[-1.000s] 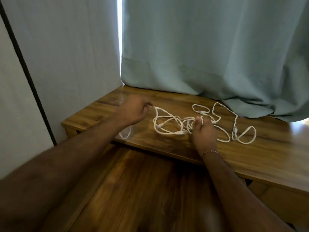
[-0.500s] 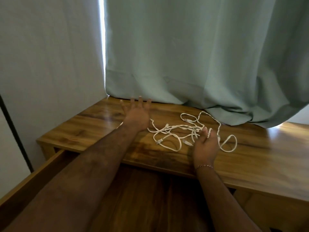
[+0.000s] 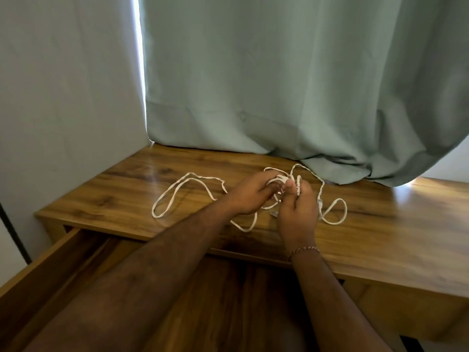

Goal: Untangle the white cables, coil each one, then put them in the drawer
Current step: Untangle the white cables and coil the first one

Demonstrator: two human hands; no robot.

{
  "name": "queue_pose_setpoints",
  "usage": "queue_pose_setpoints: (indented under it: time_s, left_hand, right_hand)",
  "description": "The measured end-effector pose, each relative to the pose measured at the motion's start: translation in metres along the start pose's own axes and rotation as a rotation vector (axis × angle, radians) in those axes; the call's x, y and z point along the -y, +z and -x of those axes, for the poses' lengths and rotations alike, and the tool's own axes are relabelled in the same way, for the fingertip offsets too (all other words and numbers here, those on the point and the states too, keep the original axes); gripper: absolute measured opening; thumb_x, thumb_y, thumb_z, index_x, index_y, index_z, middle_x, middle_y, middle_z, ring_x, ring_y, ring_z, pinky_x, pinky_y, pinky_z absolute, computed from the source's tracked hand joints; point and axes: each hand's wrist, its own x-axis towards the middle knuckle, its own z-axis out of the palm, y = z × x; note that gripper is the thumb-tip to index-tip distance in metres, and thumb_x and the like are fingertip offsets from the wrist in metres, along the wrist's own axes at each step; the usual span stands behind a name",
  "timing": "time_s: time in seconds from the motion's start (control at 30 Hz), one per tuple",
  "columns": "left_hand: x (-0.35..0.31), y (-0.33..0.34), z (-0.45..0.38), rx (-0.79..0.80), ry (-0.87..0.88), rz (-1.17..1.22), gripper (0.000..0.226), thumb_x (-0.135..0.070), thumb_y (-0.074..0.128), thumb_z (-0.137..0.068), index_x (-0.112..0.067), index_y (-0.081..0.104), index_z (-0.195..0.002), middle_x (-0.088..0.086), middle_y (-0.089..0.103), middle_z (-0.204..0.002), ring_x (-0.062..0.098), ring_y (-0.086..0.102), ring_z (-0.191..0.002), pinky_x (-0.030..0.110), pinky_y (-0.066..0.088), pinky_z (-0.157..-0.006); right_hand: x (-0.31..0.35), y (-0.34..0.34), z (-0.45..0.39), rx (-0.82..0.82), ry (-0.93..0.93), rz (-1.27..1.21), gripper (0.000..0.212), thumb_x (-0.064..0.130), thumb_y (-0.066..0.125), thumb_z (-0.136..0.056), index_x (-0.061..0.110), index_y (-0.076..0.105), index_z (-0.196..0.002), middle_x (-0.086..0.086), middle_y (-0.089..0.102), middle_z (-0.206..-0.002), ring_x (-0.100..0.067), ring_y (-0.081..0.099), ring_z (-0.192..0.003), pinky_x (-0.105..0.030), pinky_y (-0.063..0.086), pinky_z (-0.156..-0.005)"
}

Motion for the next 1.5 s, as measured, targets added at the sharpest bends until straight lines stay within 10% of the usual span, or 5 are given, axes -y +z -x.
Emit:
queue_pose_setpoints:
  time_s: [0.27,0.73,1.0,1.3,1.5]
  left_hand:
    - [0.010,-0.001,-0.016,0.088,-0.033,-0.096,0.022,-0.031,0.061,-0.100,-0.010,0.067,-0.100,0.012,0.069,-0.093,0.031,0.063,-0.087,0.052,0.052,-0.078]
    - [0.005,0.021,-0.007,0.065,0.039,0.022,0.043,-0.049,0.040,-0.105,-0.015,0.065,-0.111,0.001,0.070,-0.099,0.015,0.066,-0.092,0.050,0.053,-0.085]
    - [0.010,0.026,-0.011,-0.100,-0.292,0.541,0.031,-0.038,0.041,-0.106,-0.029,0.070,-0.110,-0.010,0.073,-0.100,-0.002,0.068,-0.091,0.026,0.050,-0.090]
    - [0.020,0.023,-0.012,-0.151,-0.083,0.016,0.048,-0.057,0.032,-0.108,-0.029,0.071,-0.107,-0.009,0.073,-0.097,0.011,0.068,-0.091,0.037,0.056,-0.082]
    - [0.032,0.023,0.004,-0.280,0.145,-0.536,0.031,-0.041,0.035,-0.109,-0.022,0.058,-0.116,-0.001,0.061,-0.101,0.017,0.056,-0.089,0.036,0.046,-0.072]
  right_hand:
    - [0.000,-0.027,-0.019,0.280,0.589,-0.622,0.033,0.027,0.044,-0.111,0.013,0.062,-0.087,0.008,0.058,-0.064,-0.004,0.040,-0.050,-0.022,0.035,-0.051]
    - [-0.011,-0.048,-0.019,0.572,0.662,-1.091,0.037,0.037,0.048,-0.100,0.009,0.056,-0.077,-0.010,0.060,-0.063,-0.022,0.062,-0.063,-0.033,0.058,-0.068]
    - [0.014,-0.013,-0.013,0.261,0.731,-1.439,0.025,0.035,0.052,-0.095,0.012,0.061,-0.094,-0.014,0.078,-0.106,-0.025,0.075,-0.106,-0.037,0.062,-0.090]
    - [0.016,-0.025,-0.026,0.141,0.593,-1.647,0.024,0.021,0.043,-0.110,0.010,0.063,-0.101,0.002,0.063,-0.070,-0.024,0.067,-0.121,-0.032,0.056,-0.097]
    - [0.026,-0.022,-0.024,0.116,0.541,-1.586,0.017,0.017,0.043,-0.107,0.010,0.058,-0.108,-0.013,0.073,-0.121,-0.027,0.058,-0.135,-0.037,0.042,-0.115]
